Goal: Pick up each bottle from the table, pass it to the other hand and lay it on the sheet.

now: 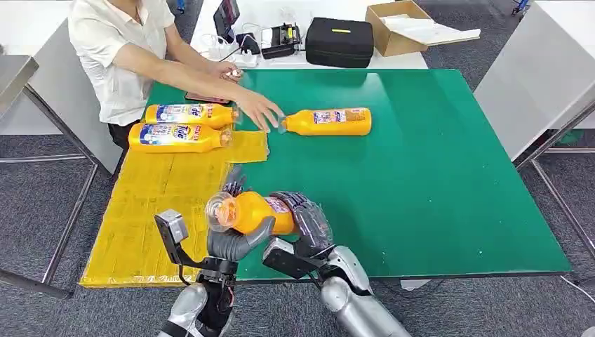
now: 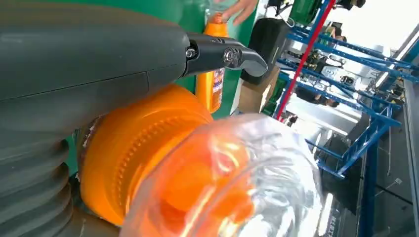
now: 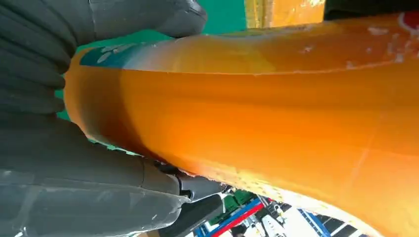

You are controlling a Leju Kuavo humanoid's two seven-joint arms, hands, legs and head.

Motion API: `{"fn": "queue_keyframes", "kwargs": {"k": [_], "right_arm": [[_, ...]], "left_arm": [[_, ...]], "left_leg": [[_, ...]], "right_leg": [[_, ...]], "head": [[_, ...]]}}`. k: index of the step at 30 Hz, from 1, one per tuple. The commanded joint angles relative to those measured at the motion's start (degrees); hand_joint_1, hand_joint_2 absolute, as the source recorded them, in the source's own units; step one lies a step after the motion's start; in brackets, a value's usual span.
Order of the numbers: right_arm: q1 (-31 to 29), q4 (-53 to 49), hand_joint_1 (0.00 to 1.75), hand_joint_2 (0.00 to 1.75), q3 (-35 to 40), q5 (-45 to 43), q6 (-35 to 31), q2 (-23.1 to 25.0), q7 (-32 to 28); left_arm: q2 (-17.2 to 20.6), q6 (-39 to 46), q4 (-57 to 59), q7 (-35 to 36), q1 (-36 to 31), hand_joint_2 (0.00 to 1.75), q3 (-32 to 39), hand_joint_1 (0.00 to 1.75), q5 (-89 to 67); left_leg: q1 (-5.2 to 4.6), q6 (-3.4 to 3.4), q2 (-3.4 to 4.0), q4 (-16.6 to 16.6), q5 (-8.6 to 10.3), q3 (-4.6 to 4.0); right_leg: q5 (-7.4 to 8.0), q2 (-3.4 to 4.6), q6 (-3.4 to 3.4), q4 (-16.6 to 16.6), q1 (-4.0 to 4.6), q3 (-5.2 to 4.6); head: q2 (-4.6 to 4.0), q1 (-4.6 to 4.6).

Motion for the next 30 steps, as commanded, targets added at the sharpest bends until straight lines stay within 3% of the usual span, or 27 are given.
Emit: {"fn": "queue_keyframes", "kwargs": {"k": [1, 7, 8, 20, 27, 28, 29, 30], "right_arm": [[-1.0, -2.7, 1.75, 1.75, 2.5, -2.8, -0.4, -1.3, 0.2], [-0.9, -5.0, 1.75, 1.75, 1.9, -6.7, 0.4, -1.6, 0.5], [-0.9, -5.0, 1.75, 1.75, 1.9, -6.7, 0.4, -1.6, 0.5], [-1.9, -5.0, 1.75, 1.75, 1.6, -9.8, 1.0, -2.1, 0.0], [-1.9, -4.4, 1.75, 1.75, 1.6, -11.3, 0.2, -2.6, -0.9], [-1.8, -4.4, 1.61, 1.75, 1.5, -11.6, 0.1, -2.7, -0.9], [-1.8, -4.3, 1.01, 1.75, 1.4, -11.8, 0.0, -2.6, -0.8], [-1.7, -4.0, 0.0, 1.75, 1.0, -12.1, -0.4, -2.3, -0.4]], "left_arm": [[-0.9, 4.8, 6.3, -2.2, -3.5, 1.75, -0.8, 0.0, -2.5], [-1.2, 5.5, 7.4, -3.3, -3.4, 1.75, -1.1, 0.0, -1.6], [-1.2, 5.5, 7.4, -3.3, -3.4, 1.75, -1.1, 1.75, -1.6], [-0.7, 5.5, 5.9, -3.8, -3.3, 1.75, -1.4, 1.75, 0.7], [0.8, 0.8, 4.9, -1.6, -2.4, 1.75, -2.5, 1.75, 6.5], [0.9, 0.7, 4.4, -1.8, -2.3, 1.75, -2.5, 1.75, 7.1], [1.0, 0.7, 4.0, -1.6, -2.2, 1.75, -2.5, 1.75, 7.7], [1.1, 0.9, 3.6, -1.5, -2.2, 1.75, -2.5, 1.75, 8.1]], "left_leg": [[0.05, 0.0, 0.01, 0.0, -0.08, 0.17], [0.02, 0.0, 0.02, 0.0, -0.06, 0.18], [0.02, 0.01, 0.06, 0.0, -0.06, 0.13], [0.04, 0.01, 0.06, 0.0, -0.07, 0.15], [0.01, 0.01, 0.09, 0.0, -0.05, 0.15], [-0.01, 0.01, 0.09, 0.0, -0.02, 0.1], [0.01, 0.01, 0.12, 0.0, -0.06, 0.17], [0.0, 0.0, 0.09, 0.0, -0.04, 0.11]], "right_leg": [[-0.08, -0.09, -0.23, 0.0, 0.1, 0.21], [-0.07, -0.08, -0.21, 0.0, 0.06, 0.2], [-0.05, -0.02, -0.17, 0.0, 0.06, 0.14], [-0.05, -0.04, -0.21, 0.0, 0.09, 0.18], [-0.04, 0.02, -0.15, 0.0, 0.04, 0.14], [-0.01, 0.02, -0.12, 0.0, 0.02, 0.08], [-0.04, 0.03, -0.18, 0.0, 0.05, 0.16], [-0.02, 0.02, -0.13, 0.0, 0.03, 0.11]], "head": [[0.0, 0.0], [0.0, 0.0], [0.0, 0.0], [0.0, 0.0], [0.0, 0.0], [0.0, 0.0], [0.0, 0.0], [0.0, 0.0]]}}
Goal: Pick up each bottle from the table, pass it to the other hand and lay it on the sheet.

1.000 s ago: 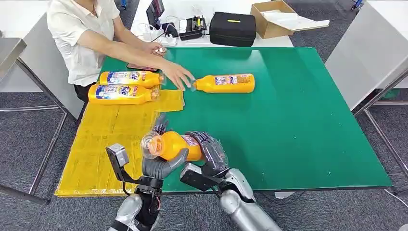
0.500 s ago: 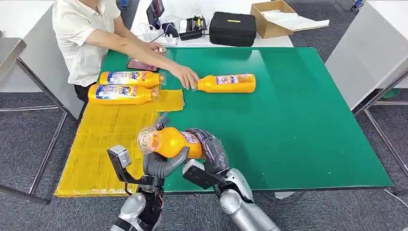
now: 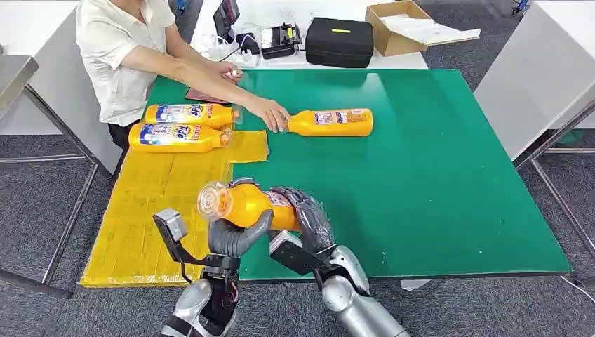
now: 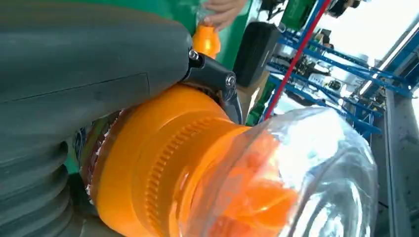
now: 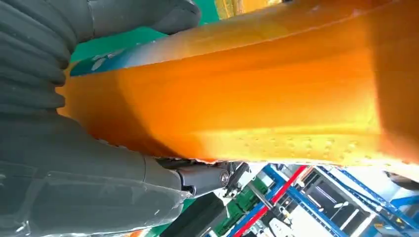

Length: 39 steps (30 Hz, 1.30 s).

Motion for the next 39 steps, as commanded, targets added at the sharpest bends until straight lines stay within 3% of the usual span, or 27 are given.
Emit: {"fn": "queue_keyframes", "kwargs": {"k": [1, 3, 7, 8, 9, 11, 12, 13, 16, 21, 22, 23, 26, 27, 30, 34, 39], "right_arm": [[-2.8, 0.9, 0.0, 1.75, 0.5, -1.6, -1.0, -1.7, 0.0], [-2.9, 1.7, 0.0, 1.75, 0.2, -1.3, -2.2, -1.5, 0.6], [-2.1, 3.5, 0.0, 1.75, -1.4, 7.2, -14.3, -2.2, 2.5], [-2.2, 3.8, 0.0, 1.75, -1.7, 7.1, -14.4, -2.5, 2.4], [-2.2, 4.2, 0.0, 0.0, -2.5, 11.2, -19.3, -3.2, 3.5], [-2.4, 4.5, 0.0, 0.0, -3.7, 14.3, -22.3, -4.3, 4.1], [-2.4, 3.8, 0.0, 0.0, -6.5, 23.1, -26.4, -4.7, 6.9], [-1.1, 1.5, 0.0, 0.0, -10.4, 27.2, -26.4, -4.0, 7.1], [0.1, 2.2, 0.0, 0.0, -20.1, 29.0, -26.4, -2.2, 1.8], [1.8, 1.5, 0.0, 0.0, -24.5, 30.5, -26.4, -1.7, 0.1], [1.8, 2.6, 0.0, 0.0, -24.0, 29.1, -26.4, -1.4, -1.1], [1.8, 2.4, 0.0, 0.0, -23.9, 29.5, -26.4, -1.4, -1.0], [1.4, 3.1, 0.0, 0.0, -22.7, 29.8, -26.4, -1.1, 0.1], [0.3, 4.4, 0.0, 0.0, -20.0, 28.0, -26.4, -1.9, 1.3], [-0.7, 5.0, 0.0, 0.0, -17.3, 26.5, -26.4, -2.7, 3.1], [-0.8, 5.0, 0.0, 0.0, -15.9, 25.1, -26.4, -3.6, 4.0], [0.3, 3.7, 0.0, 0.0, -15.7, 23.7, -24.9, -4.2, 4.5]], "left_arm": [[1.5, -0.2, 0.9, 0.6, -0.3, 1.75, -1.0, 1.75, 2.6], [1.8, 1.9, 0.2, 0.0, -0.4, 1.75, -1.3, 1.75, 1.4], [2.6, 11.8, -0.2, -1.9, -1.7, 1.75, -3.7, 1.75, -8.3], [2.5, 11.9, -0.4, -1.7, -1.8, 1.75, -3.6, 1.75, -8.5], [3.0, 13.0, -0.5, -1.4, -2.2, 1.75, -4.2, 1.75, -10.7], [3.0, 13.2, -1.2, -1.3, -2.1, 1.75, -4.2, 1.75, -12.2], [3.5, 13.9, -1.1, -1.1, -2.5, 1.75, -4.9, 1.75, -14.5], [3.4, 14.4, -1.1, -1.0, -2.4, 1.75, -4.5, 1.75, -15.0], [3.6, 15.1, -1.7, -0.6, -2.4, 1.75, -3.3, 1.75, -15.6], [5.8, 23.8, 0.1, -1.5, -4.2, 1.75, -3.5, 1.75, -25.9], [7.2, 32.5, 2.7, -1.6, -5.7, 1.75, -4.1, 1.75, -38.0], [7.3, 35.0, 4.1, -0.5, -6.2, 1.75, -3.5, 1.75, -41.7], [8.2, 37.5, 7.5, 1.9, -7.9, 1.75, -2.2, 1.75, -47.7], [6.6, 38.0, 9.8, 4.7, -8.0, 1.75, 3.2, 1.75, -58.8], [6.9, 38.0, 15.9, 8.7, -10.8, 1.75, 8.8, 1.75, -72.9], [8.5, 37.3, 21.1, 13.9, -13.9, 1.75, 8.8, 1.75, -82.5], [10.0, 29.7, 27.4, 22.8, -18.1, 1.75, 7.7, 1.75, -91.8]], "left_leg": [[0.03, 0.0, 0.12, 0.0, -0.1, 0.23], [0.01, 0.0, 0.09, 0.0, -0.04, 0.1], [0.02, 0.0, 0.04, 0.0, -0.03, 0.12], [0.04, 0.0, 0.05, 0.0, -0.06, 0.19], [0.01, 0.01, -0.03, 0.0, -0.02, 0.14], [0.07, 0.01, 0.0, 0.0, -0.1, 0.33], [0.0, 0.02, -0.04, -0.1, -0.02, 0.17], [0.02, 0.03, -0.02, 0.0, -0.06, 0.28], [0.01, 0.01, -0.08, 0.0, -0.04, 0.19], [0.0, 0.0, -0.15, 0.0, 0.0, 0.13], [0.03, -0.01, -0.14, 0.0, -0.05, 0.21], [0.0, -0.01, -0.11, 0.0, -0.03, 0.2], [0.03, -0.04, -0.05, -0.1, -0.06, 0.36], [0.07, -0.06, -0.03, -0.1, -0.08, 0.44], [0.05, -0.03, 0.09, -0.1, -0.02, 0.3], [0.05, -0.01, 0.07, 0.0, -0.02, 0.25], [0.06, -0.01, -0.05, 0.0, 0.03, 0.26]], "right_leg": [[-0.07, 0.02, -0.22, 0.0, 0.08, 0.23], [-0.01, 0.03, -0.14, 0.0, 0.04, 0.09], [-0.02, -0.02, -0.15, 0.0, 0.05, 0.13], [-0.05, -0.04, -0.21, -0.1, 0.08, 0.22], [-0.03, -0.1, -0.16, -0.1, 0.04, 0.18], [-0.1, -0.14, -0.3, -0.1, 0.13, 0.39], [-0.03, -0.1, -0.15, -0.1, 0.03, 0.2], [-0.06, -0.12, -0.23, -0.1, 0.07, 0.33], [-0.07, -0.17, -0.22, -0.1, 0.06, 0.27], [-0.04, -0.18, -0.16, -0.1, 0.03, 0.17], [-0.07, -0.19, -0.24, -0.1, 0.08, 0.27], [-0.06, -0.14, -0.2, -0.1, 0.04, 0.24], [-0.08, -0.11, -0.31, -0.1, 0.09, 0.36], [-0.09, -0.11, -0.4, -0.1, 0.14, 0.45], [0.02, 0.04, -0.23, -0.1, 0.1, 0.28], [0.01, 0.02, -0.22, -0.1, 0.1, 0.25], [-0.04, -0.13, -0.27, -0.1, 0.1, 0.3]], "head": [[0.0, 0.02], [0.0, -0.02], [0.0, 0.0], [0.0, 0.0], [0.0, 0.0], [0.0, 0.0], [0.0, 0.0], [0.0, 0.0], [0.0, 0.02], [0.0, 0.0], [0.0, 0.0], [0.0, 0.0], [0.0, 0.0], [0.0, 0.0], [0.0, 0.02], [0.0, 0.02], [0.0, 0.0]]}}
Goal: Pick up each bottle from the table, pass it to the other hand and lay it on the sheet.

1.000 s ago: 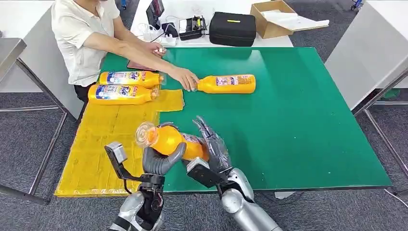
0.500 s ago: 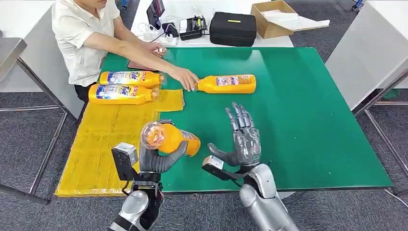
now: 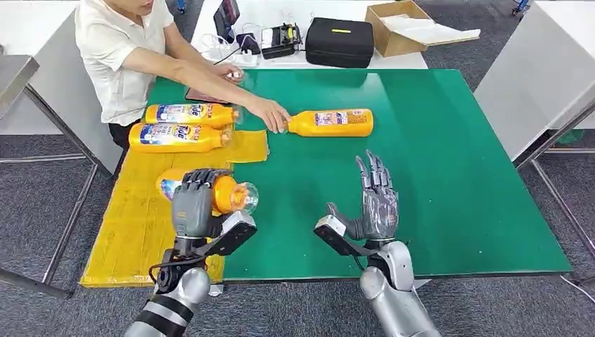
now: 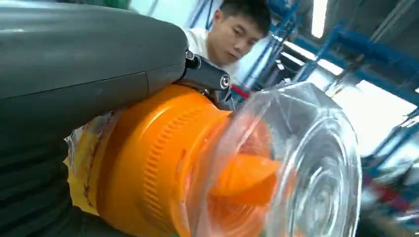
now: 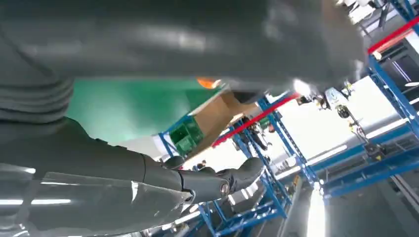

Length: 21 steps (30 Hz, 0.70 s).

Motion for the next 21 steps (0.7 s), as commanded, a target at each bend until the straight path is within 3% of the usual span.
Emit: {"fn": "queue_keyframes", "kwargs": {"k": [1, 5, 16, 17, 18, 19, 20, 21], "right_arm": [[-0.8, 2.0, 0.0, 0.0, 2.9, -1.6, -2.7, -2.1, 1.0], [-0.1, 1.1, 0.0, 0.0, 2.3, -1.6, -1.8, -2.5, 1.1], [-0.5, 1.4, 0.0, 0.0, 2.2, -2.1, 0.4, -1.9, 0.7], [-0.4, 1.4, 0.0, 0.0, 2.2, -2.1, 0.6, -1.9, 0.6], [-0.5, 1.4, 0.0, 0.0, 2.2, -2.1, 0.8, -1.8, 0.6], [-0.5, 1.6, 0.0, 0.0, 2.2, -2.3, 0.9, -1.6, 0.4], [-0.6, 1.8, 0.0, 0.0, 2.1, -2.5, 0.9, -1.6, 0.3], [-0.6, 1.8, 0.0, 0.0, 2.1, -2.5, 0.9, -1.6, 0.3]], "left_arm": [[3.8, -11.9, 18.5, 9.6, -10.5, 1.75, 1.6, 1.75, -9.3], [4.0, -19.3, 24.2, 12.4, -13.7, 1.75, 1.5, 1.75, -9.9], [3.6, -26.7, 33.1, 17.2, -18.2, 1.75, -1.5, 1.75, -15.7], [3.2, -27.7, 33.8, 17.6, -18.6, 1.75, -0.9, 1.68, -15.3], [2.9, -28.4, 34.1, 17.5, -18.7, 1.75, -0.5, 1.2, -14.9], [2.7, -29.5, 34.7, 16.9, -19.0, 1.75, -0.8, 0.19, -15.2], [2.7, -29.9, 35.0, 16.6, -19.1, 1.75, -0.9, 0.0, -15.2], [2.7, -29.9, 35.0, 16.6, -19.1, 1.75, -0.9, 0.0, -15.2]], "left_leg": [[0.06, -0.02, 0.04, 0.0, -0.05, 0.18], [0.06, -0.01, 0.05, 0.0, -0.08, 0.24], [0.05, -0.01, 0.02, 0.0, -0.05, 0.16], [0.06, -0.01, 0.06, 0.0, -0.07, 0.2], [0.03, -0.01, 0.06, 0.0, -0.06, 0.15], [0.04, -0.01, 0.07, 0.0, -0.06, 0.16], [0.04, 0.0, 0.07, 0.0, -0.07, 0.22], [0.05, -0.01, 0.08, 0.0, -0.07, 0.25]], "right_leg": [[-0.03, -0.05, -0.2, 0.0, 0.09, 0.2], [-0.06, -0.06, -0.25, 0.0, 0.11, 0.26], [-0.04, -0.07, -0.2, 0.0, 0.09, 0.2], [-0.05, -0.04, -0.23, 0.0, 0.1, 0.24], [-0.03, -0.02, -0.18, 0.0, 0.07, 0.17], [-0.03, -0.01, -0.19, 0.0, 0.08, 0.18], [-0.05, -0.03, -0.22, 0.0, 0.09, 0.25], [-0.04, -0.02, -0.22, 0.0, 0.09, 0.27]], "head": [[0.0, -0.02], [0.0, -0.02], [0.0, 0.0], [0.0, -0.02], [0.0, -0.02], [0.0, -0.02], [0.0, -0.02], [0.0, -0.02]]}}
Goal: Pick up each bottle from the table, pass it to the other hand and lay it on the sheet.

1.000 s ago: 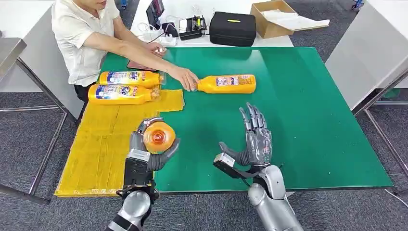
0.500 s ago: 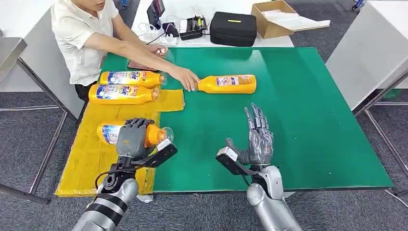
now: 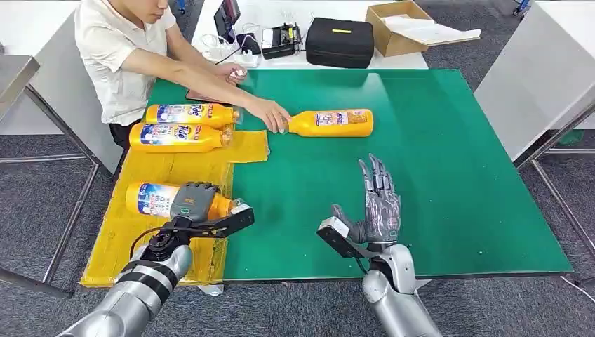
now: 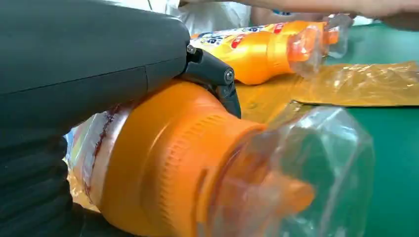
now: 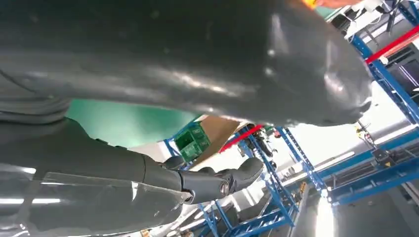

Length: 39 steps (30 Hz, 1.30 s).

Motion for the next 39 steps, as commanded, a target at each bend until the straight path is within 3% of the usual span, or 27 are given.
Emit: {"fn": "queue_keyframes", "kwargs": {"k": [1, 8, 20, 22, 25, 26, 30, 35, 39], "right_arm": [[-1.5, 2.3, 0.0, 0.0, 1.1, -0.8, -0.1, -0.4, -0.7], [-3.9, 6.3, 0.0, 0.0, 1.7, -3.6, -0.9, -0.2, -3.7], [-6.4, 8.9, 0.0, 0.0, 3.4, -5.2, -1.3, -0.4, -5.2], [-6.3, 9.0, 0.0, 0.0, 3.4, -5.2, -1.5, -0.4, -5.2], [-5.2, 7.6, 0.0, 0.0, 3.0, -4.6, -1.6, -0.6, -4.5], [-4.7, 6.7, 0.0, 1.75, 2.7, -4.3, -1.5, -0.8, -4.2], [-3.1, 5.0, 0.0, 1.75, 1.6, -2.6, -1.3, -1.2, -2.9], [-2.8, 4.8, 0.0, 1.75, 1.5, -1.7, -1.6, -1.2, -2.6], [-1.8, 3.9, 0.0, 1.75, 1.0, -1.6, -1.1, -1.4, -2.4]], "left_arm": [[-0.8, -5.1, 11.4, 0.2, -4.7, 1.75, -1.3, 0.0, 0.0], [0.1, -13.8, 13.8, -7.6, -6.1, 1.75, 1.4, 0.0, 6.0], [0.5, -15.2, 9.9, -17.1, -6.1, 1.75, 3.2, 0.0, 15.1], [0.4, -14.9, 9.5, -17.1, -6.4, 1.75, 2.7, 0.0, 14.8], [0.1, -6.8, 4.8, -17.0, -4.4, 1.75, 0.2, 0.0, 13.8], [-0.1, -4.7, 2.6, -17.6, -3.3, 1.75, -0.2, 0.0, 14.2], [-1.1, 3.3, -11.9, -20.8, 3.7, 1.75, -1.3, 0.0, 18.8], [-0.7, 3.0, -16.3, -20.2, 5.6, 1.75, -2.6, 0.0, 20.7], [0.1, 7.6, -26.7, -21.8, 10.2, 1.75, -6.6, 0.0, 19.9]], "left_leg": [[0.02, 0.0, 0.07, 0.0, -0.03, 0.16], [0.02, -0.01, 0.24, 0.0, -0.03, 0.36], [0.01, -0.01, 0.11, 0.0, -0.02, 0.38], [0.02, -0.01, 0.13, 0.0, -0.04, 0.44], [0.04, 0.0, 0.13, 0.0, -0.04, 0.44], [0.03, 0.0, 0.05, 0.0, -0.02, 0.39], [0.03, 0.0, 0.01, 0.0, -0.05, 0.32], [0.02, 0.0, -0.07, 0.0, -0.05, 0.23], [0.01, 0.0, -0.01, 0.0, -0.03, 0.13]], "right_leg": [[-0.02, 0.01, -0.14, 0.0, 0.04, 0.17], [0.04, 0.16, -0.21, -0.1, 0.06, 0.34], [0.01, 0.08, -0.13, 0.0, 0.04, 0.41], [-0.01, 0.07, -0.19, 0.0, 0.06, 0.46], [-0.01, 0.05, -0.24, -0.1, 0.09, 0.48], [-0.01, -0.01, -0.18, -0.1, 0.06, 0.45], [-0.06, -0.07, -0.2, 0.0, 0.06, 0.37], [-0.09, -0.13, -0.18, 0.0, 0.06, 0.31], [-0.05, -0.08, -0.16, 0.0, 0.04, 0.16]], "head": [[0.0, 0.0], [0.0, 0.0], [0.0, 0.0], [0.0, 0.0], [0.0, 0.0], [0.0, 0.0], [0.0, 0.0], [0.0, 0.02], [0.0, 0.02]]}}
